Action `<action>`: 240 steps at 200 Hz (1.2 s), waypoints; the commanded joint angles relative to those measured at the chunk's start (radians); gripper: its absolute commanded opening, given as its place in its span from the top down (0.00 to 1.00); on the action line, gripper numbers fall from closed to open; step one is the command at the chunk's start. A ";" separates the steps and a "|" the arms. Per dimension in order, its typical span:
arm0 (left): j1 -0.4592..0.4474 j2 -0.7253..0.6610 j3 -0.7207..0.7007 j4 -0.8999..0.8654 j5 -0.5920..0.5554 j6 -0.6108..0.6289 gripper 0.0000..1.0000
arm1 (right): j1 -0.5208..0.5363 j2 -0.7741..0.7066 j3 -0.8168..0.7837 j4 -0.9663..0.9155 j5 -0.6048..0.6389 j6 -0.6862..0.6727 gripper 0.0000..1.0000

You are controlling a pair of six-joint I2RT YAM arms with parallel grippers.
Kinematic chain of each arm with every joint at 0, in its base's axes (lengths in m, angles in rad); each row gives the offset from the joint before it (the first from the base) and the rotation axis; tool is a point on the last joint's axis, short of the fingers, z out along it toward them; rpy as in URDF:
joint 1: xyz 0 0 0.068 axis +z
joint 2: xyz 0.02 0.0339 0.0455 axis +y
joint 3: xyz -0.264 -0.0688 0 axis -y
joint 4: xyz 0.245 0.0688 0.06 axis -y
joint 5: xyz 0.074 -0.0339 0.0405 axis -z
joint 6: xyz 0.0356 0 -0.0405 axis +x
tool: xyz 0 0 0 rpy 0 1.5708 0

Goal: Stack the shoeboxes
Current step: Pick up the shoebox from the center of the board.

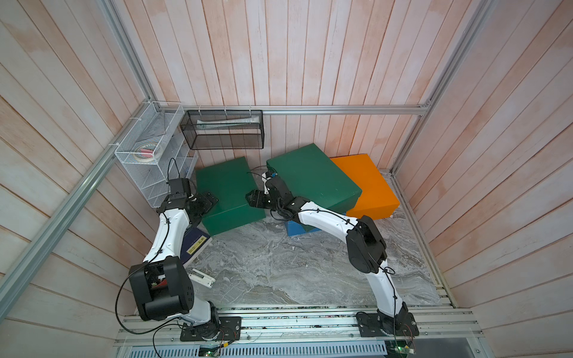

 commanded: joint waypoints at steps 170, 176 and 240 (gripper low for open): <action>-0.048 -0.210 0.099 -0.013 0.212 -0.102 0.02 | 0.134 -0.150 0.042 -0.115 -0.085 -0.110 0.27; -0.049 -0.218 0.097 -0.014 0.215 -0.104 0.02 | 0.138 -0.156 0.033 -0.114 -0.082 -0.110 0.27; -0.050 -0.308 0.050 -0.039 0.221 -0.114 0.02 | 0.185 -0.225 -0.065 -0.092 -0.047 -0.090 0.27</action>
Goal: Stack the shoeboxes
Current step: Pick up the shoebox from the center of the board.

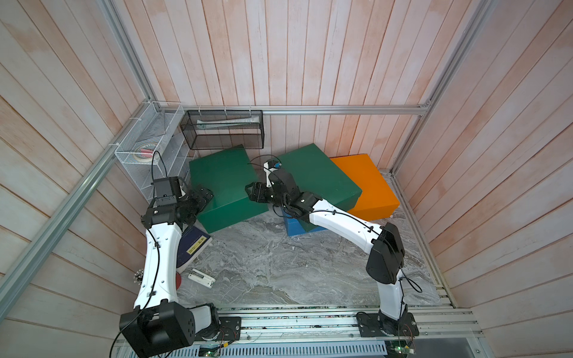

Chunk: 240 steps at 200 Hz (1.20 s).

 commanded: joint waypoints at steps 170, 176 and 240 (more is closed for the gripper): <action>-0.065 -0.307 -0.074 -0.009 0.227 -0.073 0.02 | 0.281 -0.229 -0.299 0.084 -0.001 -0.005 0.27; -0.065 -0.311 -0.068 -0.013 0.229 -0.075 0.02 | 0.284 -0.240 -0.311 0.088 0.005 -0.002 0.27; -0.174 -0.317 -0.007 -0.012 0.195 -0.119 0.02 | 0.304 -0.349 -0.405 0.116 0.067 0.006 0.27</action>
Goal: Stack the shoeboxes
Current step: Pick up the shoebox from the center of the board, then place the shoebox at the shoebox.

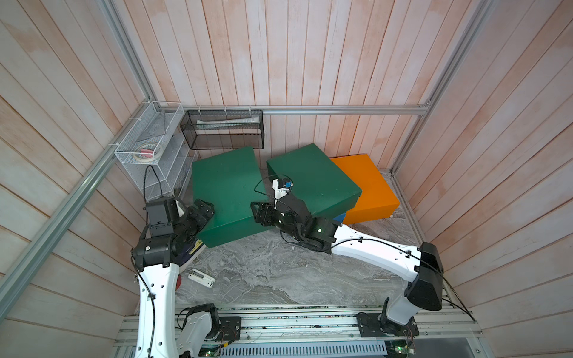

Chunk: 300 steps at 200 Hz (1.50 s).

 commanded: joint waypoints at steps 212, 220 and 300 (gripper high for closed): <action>-0.724 0.410 0.581 0.186 -0.168 -0.129 0.02 | 0.076 -0.296 -0.180 0.015 -0.054 -0.094 0.26; -0.738 0.441 0.617 0.181 -0.172 -0.125 0.02 | 0.059 -0.308 -0.191 0.011 -0.064 -0.090 0.26; -0.793 0.733 0.895 0.175 -0.132 -0.111 0.02 | -0.213 -0.459 -0.300 -0.012 -0.279 -0.034 0.26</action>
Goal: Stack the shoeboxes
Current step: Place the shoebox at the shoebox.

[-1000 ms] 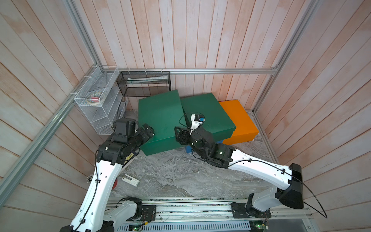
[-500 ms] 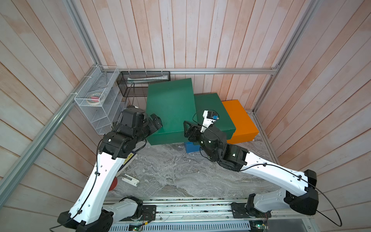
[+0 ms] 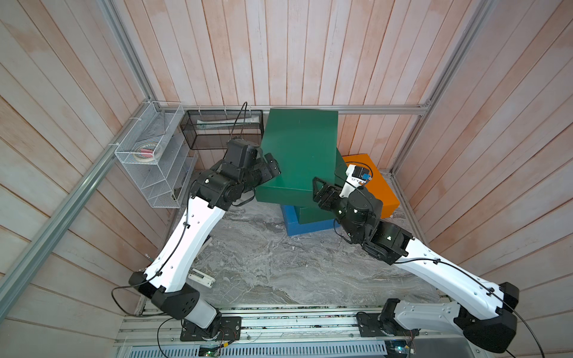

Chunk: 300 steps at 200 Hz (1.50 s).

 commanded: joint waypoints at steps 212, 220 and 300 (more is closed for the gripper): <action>-0.090 0.252 0.231 0.202 0.306 -0.011 0.00 | -0.509 0.058 -0.005 -0.048 -0.892 -0.017 0.16; -0.088 0.246 0.231 0.199 0.300 -0.009 0.00 | -0.526 0.054 0.003 -0.058 -0.890 -0.022 0.16; -0.044 0.216 0.159 0.202 0.294 0.001 0.00 | -0.578 0.053 0.038 -0.134 -0.849 -0.062 0.06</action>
